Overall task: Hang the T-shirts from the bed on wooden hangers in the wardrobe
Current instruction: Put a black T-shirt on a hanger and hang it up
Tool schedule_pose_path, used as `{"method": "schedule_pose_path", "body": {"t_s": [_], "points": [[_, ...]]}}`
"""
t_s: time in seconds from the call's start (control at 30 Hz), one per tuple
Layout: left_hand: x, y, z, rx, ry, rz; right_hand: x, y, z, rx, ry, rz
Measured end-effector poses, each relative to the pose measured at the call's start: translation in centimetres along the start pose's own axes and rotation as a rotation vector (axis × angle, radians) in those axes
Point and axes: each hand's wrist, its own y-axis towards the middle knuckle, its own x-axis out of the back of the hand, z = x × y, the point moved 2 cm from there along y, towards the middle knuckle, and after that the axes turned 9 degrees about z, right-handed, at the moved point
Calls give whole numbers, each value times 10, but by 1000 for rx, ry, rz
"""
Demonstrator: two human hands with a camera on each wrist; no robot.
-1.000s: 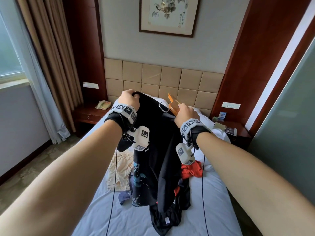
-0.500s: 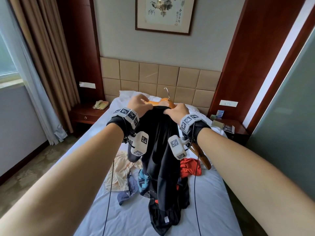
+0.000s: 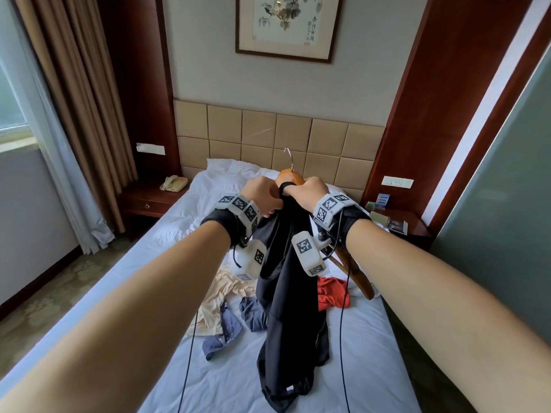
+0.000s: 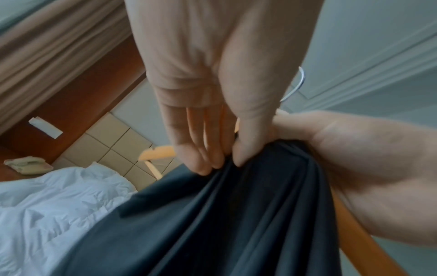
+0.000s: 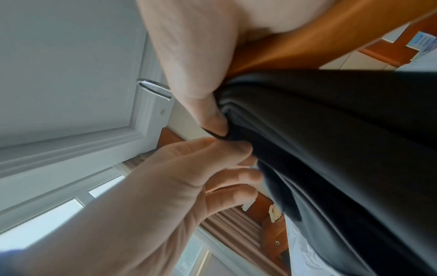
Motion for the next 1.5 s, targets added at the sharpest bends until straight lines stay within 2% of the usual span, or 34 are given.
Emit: {"method": "schedule_pose_path", "body": {"t_s": [0.1,0.27,0.37,0.47,0.53,0.67,0.77,0.87,1.0,1.07,1.23,1.34,1.5], "points": [[-1,10,0,-8,25,-109,2,-3,4,7,-11,29],[13,16,5,61,-156,-317,8,-4,4,-11,-95,-10],[17,14,-1,4,-132,-228,11,-3,0,-6,-94,-32],[18,8,-6,-44,42,-88,10,0,-1,30,-23,-59],[23,6,-10,-60,148,-104,9,0,1,67,-17,-63],[39,-3,-18,3,295,-264,10,-9,4,118,-171,-48],[48,-9,-17,47,329,-343,10,-9,0,53,-283,-86],[51,-13,-11,55,397,-310,10,-4,-8,6,-287,-121],[44,-16,-9,61,496,-152,14,-5,-11,11,-208,-126],[40,-16,-12,84,532,-116,15,-6,-10,37,-184,-111],[40,-8,-18,193,283,-283,16,-12,-6,89,-245,-143],[48,-7,-19,252,111,-364,20,-12,-11,70,-364,-162],[68,-18,-14,362,-107,-492,30,-7,-33,-10,-381,-200]]}}
